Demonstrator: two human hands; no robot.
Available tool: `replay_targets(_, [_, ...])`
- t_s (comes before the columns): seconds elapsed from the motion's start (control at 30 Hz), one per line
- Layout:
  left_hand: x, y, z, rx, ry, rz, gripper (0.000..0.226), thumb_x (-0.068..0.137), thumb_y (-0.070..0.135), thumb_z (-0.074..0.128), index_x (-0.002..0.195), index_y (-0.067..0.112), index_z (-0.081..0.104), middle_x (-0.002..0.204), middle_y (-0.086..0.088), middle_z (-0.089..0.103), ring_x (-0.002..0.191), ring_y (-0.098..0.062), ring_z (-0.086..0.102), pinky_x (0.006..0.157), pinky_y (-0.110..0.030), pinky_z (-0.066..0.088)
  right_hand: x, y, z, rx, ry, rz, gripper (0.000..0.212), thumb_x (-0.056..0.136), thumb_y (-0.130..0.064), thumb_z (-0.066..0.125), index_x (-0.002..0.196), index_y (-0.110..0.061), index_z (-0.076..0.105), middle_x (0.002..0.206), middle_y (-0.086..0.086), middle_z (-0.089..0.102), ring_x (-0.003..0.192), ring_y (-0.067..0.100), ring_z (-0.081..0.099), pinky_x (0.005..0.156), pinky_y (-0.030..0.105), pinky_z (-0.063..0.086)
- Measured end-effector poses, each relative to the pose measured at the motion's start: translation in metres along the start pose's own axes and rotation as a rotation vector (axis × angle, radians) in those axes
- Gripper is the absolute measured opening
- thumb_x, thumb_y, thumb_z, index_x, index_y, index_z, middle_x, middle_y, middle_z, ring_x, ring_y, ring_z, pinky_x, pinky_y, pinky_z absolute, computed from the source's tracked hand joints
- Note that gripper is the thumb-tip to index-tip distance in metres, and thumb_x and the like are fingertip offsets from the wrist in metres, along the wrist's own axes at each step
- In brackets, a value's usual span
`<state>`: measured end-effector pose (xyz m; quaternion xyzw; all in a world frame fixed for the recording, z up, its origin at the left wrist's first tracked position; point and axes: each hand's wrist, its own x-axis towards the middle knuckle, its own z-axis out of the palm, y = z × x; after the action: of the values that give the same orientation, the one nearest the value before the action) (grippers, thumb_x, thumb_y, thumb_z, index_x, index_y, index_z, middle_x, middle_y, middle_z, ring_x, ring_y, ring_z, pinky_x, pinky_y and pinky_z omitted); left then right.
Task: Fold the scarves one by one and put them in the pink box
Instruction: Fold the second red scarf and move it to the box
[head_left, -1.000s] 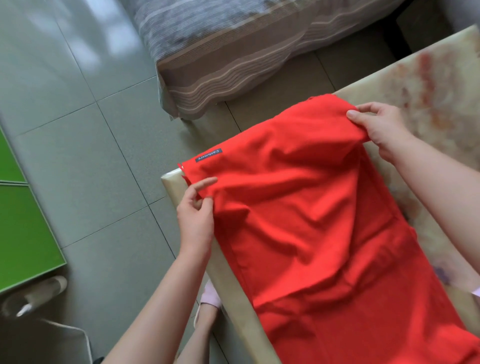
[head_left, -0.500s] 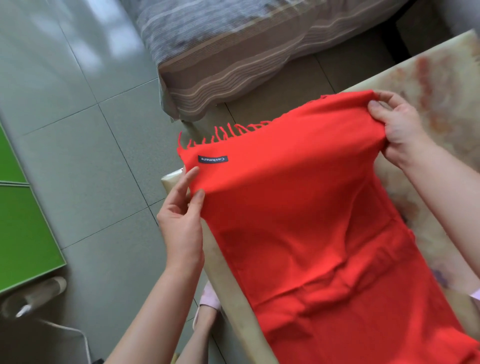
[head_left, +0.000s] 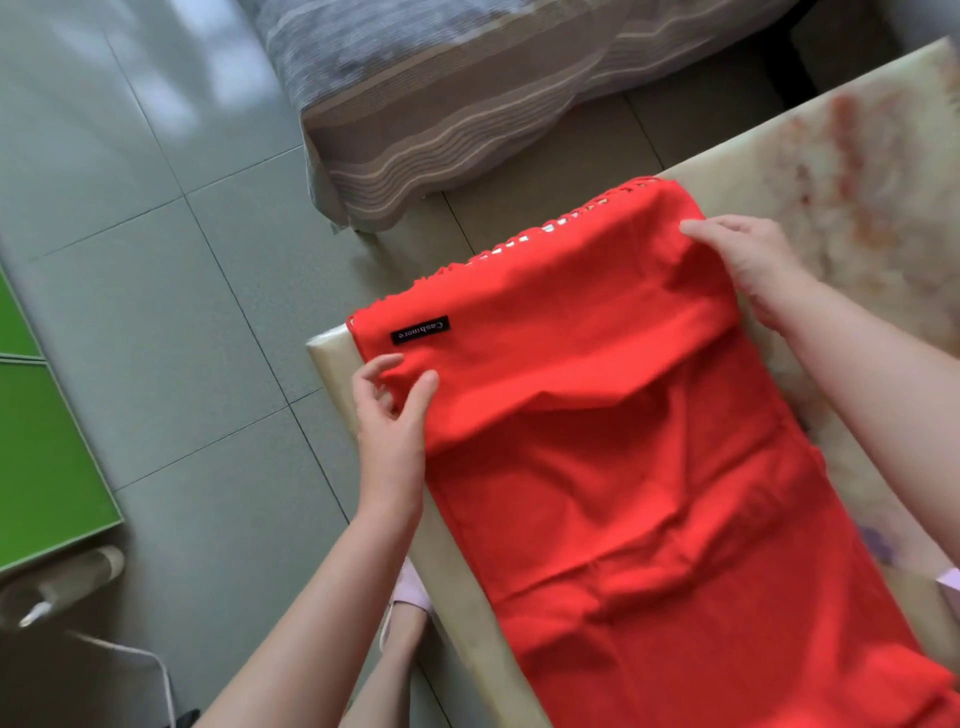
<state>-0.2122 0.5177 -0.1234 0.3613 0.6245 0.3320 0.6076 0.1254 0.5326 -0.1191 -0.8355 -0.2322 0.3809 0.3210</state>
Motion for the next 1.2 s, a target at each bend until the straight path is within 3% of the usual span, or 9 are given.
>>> replay_targets(0.13, [0.027,0.013,0.009,-0.034,0.085,0.049,0.02,0.083,0.025,0.069,0.092,0.029,0.052,0.103,-0.006,0.059,0.092,-0.01,0.055,0.09,-0.029,0.044,0.007,-0.011,0.005,-0.014,-0.014,-0.029,0.044,0.067,-0.056,0.073,0.089,-0.018,0.07,0.088,0.001,0.065,0.081,0.011,0.055,0.075,0.029,0.041])
replay_targets(0.23, [0.043,0.017,0.01,-0.081,0.156,0.008,0.019,0.086,0.016,0.067,0.088,0.028,0.052,0.097,-0.003,0.06,0.086,-0.01,0.055,0.077,-0.022,0.043,0.013,-0.016,0.014,0.009,-0.016,-0.032,0.032,0.074,-0.04,0.076,0.093,-0.015,0.069,0.09,0.005,0.066,0.081,0.013,0.059,0.078,0.029,0.046])
replay_targets(0.37, [0.054,0.014,0.007,-0.174,0.154,-0.074,0.027,0.083,0.014,0.07,0.09,0.027,0.048,0.097,-0.01,0.061,0.092,-0.02,0.055,0.081,-0.03,0.044,0.024,-0.023,0.02,0.065,-0.004,0.016,0.01,0.078,-0.023,0.073,0.077,-0.021,0.064,0.08,-0.003,0.064,0.067,0.007,0.059,0.073,0.025,0.048])
replay_targets(0.47, [0.056,0.017,0.008,-0.22,0.094,-0.056,0.026,0.085,0.007,0.066,0.093,0.024,0.048,0.09,-0.007,0.061,0.081,-0.013,0.058,0.077,-0.024,0.045,0.029,-0.033,0.022,0.139,-0.005,-0.004,0.007,0.074,-0.025,0.069,0.076,-0.02,0.064,0.08,-0.003,0.064,0.076,0.011,0.059,0.079,0.028,0.047])
replay_targets(0.6, [0.049,0.025,0.007,-0.3,0.081,0.009,0.023,0.089,0.001,0.058,0.094,0.023,0.05,0.08,0.002,0.055,0.072,-0.006,0.051,0.074,-0.021,0.04,0.026,-0.045,0.021,0.181,-0.029,-0.064,0.011,0.07,-0.03,0.064,0.074,-0.022,0.058,0.073,-0.007,0.057,0.066,0.005,0.053,0.066,0.019,0.042])
replay_targets(0.8, [0.019,0.031,-0.006,-0.249,0.055,0.183,0.019,0.085,0.01,0.061,0.09,0.026,0.051,0.076,0.004,0.053,0.071,-0.009,0.047,0.074,-0.025,0.037,0.017,-0.033,-0.001,0.237,-0.005,-0.17,0.014,0.09,-0.011,0.06,0.086,-0.024,0.057,0.075,-0.013,0.062,0.061,-0.005,0.056,0.058,0.012,0.044])
replay_targets(1.0, [0.012,0.013,-0.005,-0.038,0.064,0.193,0.037,0.086,-0.003,0.06,0.103,0.029,0.06,0.103,-0.011,0.06,0.097,-0.016,0.057,0.097,-0.032,0.044,0.022,-0.007,-0.006,0.018,0.006,-0.11,0.029,0.088,0.0,0.059,0.116,-0.007,0.06,0.054,-0.021,0.064,0.05,-0.007,0.058,0.054,0.011,0.047])
replay_targets(1.07, [0.013,0.005,-0.004,0.041,0.056,0.186,0.042,0.085,-0.006,0.058,0.109,0.028,0.062,0.109,-0.004,0.064,0.103,-0.01,0.059,0.098,-0.024,0.043,0.027,-0.001,-0.004,-0.003,0.049,-0.102,0.034,0.086,0.001,0.06,0.119,-0.007,0.058,0.058,-0.014,0.065,0.052,-0.006,0.058,0.058,0.014,0.048])
replay_targets(1.2, [0.011,0.0,0.001,0.127,-0.052,0.138,0.04,0.087,-0.009,0.051,0.103,0.024,0.067,0.063,0.01,0.052,0.063,0.009,0.045,0.067,-0.008,0.035,0.028,-0.007,0.002,-0.043,0.056,-0.157,0.036,0.084,0.003,0.054,0.116,-0.012,0.062,0.073,-0.01,0.061,0.053,-0.006,0.055,0.055,0.015,0.045])
